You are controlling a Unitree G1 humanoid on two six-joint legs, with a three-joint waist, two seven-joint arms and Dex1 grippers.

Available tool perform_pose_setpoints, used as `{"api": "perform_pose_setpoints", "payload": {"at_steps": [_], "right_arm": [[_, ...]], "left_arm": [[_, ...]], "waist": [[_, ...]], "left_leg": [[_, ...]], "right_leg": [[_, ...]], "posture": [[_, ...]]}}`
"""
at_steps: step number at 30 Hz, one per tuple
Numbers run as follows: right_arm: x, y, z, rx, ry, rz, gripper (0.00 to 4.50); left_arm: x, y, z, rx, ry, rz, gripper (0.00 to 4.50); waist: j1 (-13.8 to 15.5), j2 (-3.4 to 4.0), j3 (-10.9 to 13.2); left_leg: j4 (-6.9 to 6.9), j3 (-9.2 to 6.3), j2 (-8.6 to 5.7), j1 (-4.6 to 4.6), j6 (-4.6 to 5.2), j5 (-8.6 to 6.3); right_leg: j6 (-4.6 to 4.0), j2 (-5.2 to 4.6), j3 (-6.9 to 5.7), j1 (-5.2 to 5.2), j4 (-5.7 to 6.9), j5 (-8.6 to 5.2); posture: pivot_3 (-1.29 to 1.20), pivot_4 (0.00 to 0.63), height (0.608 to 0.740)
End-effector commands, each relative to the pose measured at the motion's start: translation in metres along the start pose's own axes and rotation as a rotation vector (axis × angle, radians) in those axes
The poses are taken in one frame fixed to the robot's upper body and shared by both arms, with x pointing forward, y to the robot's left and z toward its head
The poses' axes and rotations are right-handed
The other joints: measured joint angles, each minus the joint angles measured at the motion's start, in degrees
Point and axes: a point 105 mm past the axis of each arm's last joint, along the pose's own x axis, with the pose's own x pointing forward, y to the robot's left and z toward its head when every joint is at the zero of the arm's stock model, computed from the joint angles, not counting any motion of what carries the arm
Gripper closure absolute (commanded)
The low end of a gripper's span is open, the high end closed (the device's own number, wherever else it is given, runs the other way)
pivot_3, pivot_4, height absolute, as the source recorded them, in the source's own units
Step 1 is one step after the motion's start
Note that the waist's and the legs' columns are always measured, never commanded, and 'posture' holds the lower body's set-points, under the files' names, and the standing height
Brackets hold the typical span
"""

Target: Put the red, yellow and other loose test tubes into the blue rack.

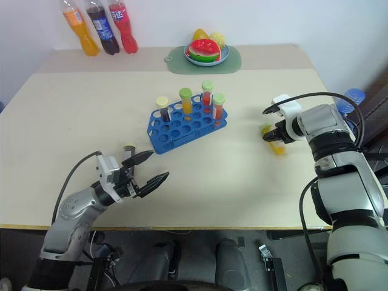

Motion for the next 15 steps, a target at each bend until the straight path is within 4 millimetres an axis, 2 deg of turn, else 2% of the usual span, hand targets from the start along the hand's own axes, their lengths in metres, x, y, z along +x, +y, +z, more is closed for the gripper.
{"api": "perform_pose_setpoints", "payload": {"at_steps": [1,3,6,8,13,15], "right_arm": [[0.004,-0.003,-0.005,-0.118,0.013,-0.008,3.59],[0.002,0.000,-0.002,-0.245,-0.048,0.029,3.69],[-0.015,0.019,0.000,-0.417,-0.171,0.159,3.69],[-0.026,0.034,0.002,-0.459,-0.297,0.239,3.69],[-0.064,0.093,0.025,-0.537,-0.707,0.457,3.69],[-0.077,0.117,0.039,-0.493,-0.848,0.515,3.69]], "left_arm": [[-0.002,0.000,0.010,0.031,-0.028,0.002,0.00],[-0.003,0.000,0.009,0.030,-0.026,0.005,0.00],[-0.006,0.002,0.006,0.026,-0.018,0.009,0.00],[-0.007,0.003,0.005,0.022,-0.015,0.007,0.00],[-0.007,0.008,0.003,0.024,-0.008,-0.004,0.00],[-0.007,0.011,0.004,0.027,-0.007,-0.011,0.00]], "waist": [[0.0,-0.01,0.0],[-0.1,-0.03,0.0],[0.4,-0.06,0.0],[0.5,-0.06,0.0],[-0.1,0.00,0.0],[-0.2,0.01,0.0]], "left_leg": [[0.00,0.00,0.00,0.00,0.00,0.00],[0.02,0.00,0.00,0.01,-0.01,0.00],[0.04,-0.01,-0.01,0.00,0.00,0.00],[0.03,-0.02,0.00,-0.02,0.01,-0.01],[0.04,-0.02,0.05,0.02,0.01,0.00],[0.03,-0.04,0.05,0.04,0.00,0.00]], "right_leg": [[0.00,0.01,0.00,0.01,0.00,0.00],[0.00,0.01,0.00,0.02,0.01,0.00],[0.01,0.00,-0.06,0.07,-0.01,0.00],[0.02,0.00,-0.06,0.04,-0.03,-0.01],[0.02,0.03,-0.03,0.04,0.04,0.00],[0.01,0.03,-0.02,0.02,0.13,0.00]], "posture": [[0.00,0.150,0.740],[0.00,0.150,0.740],[0.00,0.150,0.740],[0.00,0.150,0.740],[0.00,0.150,0.740],[0.00,0.150,0.740]]}}
